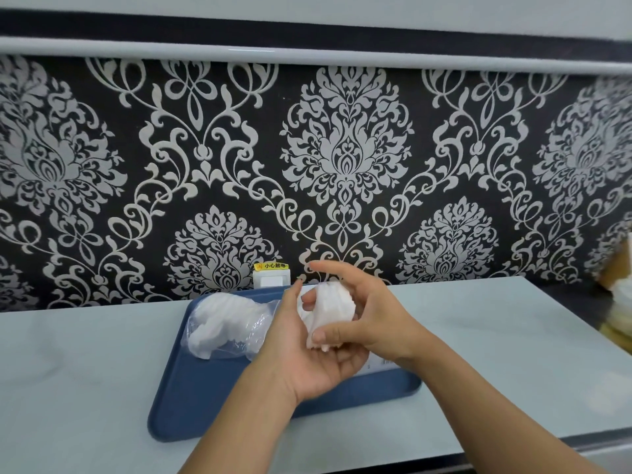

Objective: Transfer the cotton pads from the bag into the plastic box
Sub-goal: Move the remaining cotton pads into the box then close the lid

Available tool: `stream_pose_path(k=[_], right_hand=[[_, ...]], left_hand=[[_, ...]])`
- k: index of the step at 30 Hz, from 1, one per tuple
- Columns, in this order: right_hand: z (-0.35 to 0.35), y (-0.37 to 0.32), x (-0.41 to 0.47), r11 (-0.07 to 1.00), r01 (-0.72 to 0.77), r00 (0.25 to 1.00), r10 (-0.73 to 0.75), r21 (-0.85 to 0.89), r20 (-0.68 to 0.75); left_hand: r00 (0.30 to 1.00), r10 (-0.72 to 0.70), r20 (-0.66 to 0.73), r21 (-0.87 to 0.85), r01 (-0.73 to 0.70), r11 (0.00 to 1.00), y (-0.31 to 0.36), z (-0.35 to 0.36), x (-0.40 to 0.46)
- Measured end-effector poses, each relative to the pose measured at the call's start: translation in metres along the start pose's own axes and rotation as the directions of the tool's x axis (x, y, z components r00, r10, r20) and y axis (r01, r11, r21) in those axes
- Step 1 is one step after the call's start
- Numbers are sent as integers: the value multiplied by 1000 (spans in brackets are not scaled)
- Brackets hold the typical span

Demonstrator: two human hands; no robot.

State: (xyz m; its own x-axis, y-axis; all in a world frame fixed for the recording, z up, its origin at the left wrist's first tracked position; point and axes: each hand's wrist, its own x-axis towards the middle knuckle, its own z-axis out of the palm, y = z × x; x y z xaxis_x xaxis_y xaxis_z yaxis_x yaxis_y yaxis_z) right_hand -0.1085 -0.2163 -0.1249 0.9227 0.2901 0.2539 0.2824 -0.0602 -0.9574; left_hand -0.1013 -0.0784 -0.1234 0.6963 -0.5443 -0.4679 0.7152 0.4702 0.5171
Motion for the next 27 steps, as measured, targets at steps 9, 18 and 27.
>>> stream_pose_path(k=[9,18,27], right_hand=[[-11,1,2,985,-20,998,29,-171,48],[-25,4,1,999,-38,995,36,17,96],[-19,8,2,997,70,995,-73,-41,-63]], left_hand=[[989,147,20,330,-145,933,2,-4,2],[994,57,91,108,-66,992,8,-9,5],[981,132,145,-105,-118,987,14,-10,3]])
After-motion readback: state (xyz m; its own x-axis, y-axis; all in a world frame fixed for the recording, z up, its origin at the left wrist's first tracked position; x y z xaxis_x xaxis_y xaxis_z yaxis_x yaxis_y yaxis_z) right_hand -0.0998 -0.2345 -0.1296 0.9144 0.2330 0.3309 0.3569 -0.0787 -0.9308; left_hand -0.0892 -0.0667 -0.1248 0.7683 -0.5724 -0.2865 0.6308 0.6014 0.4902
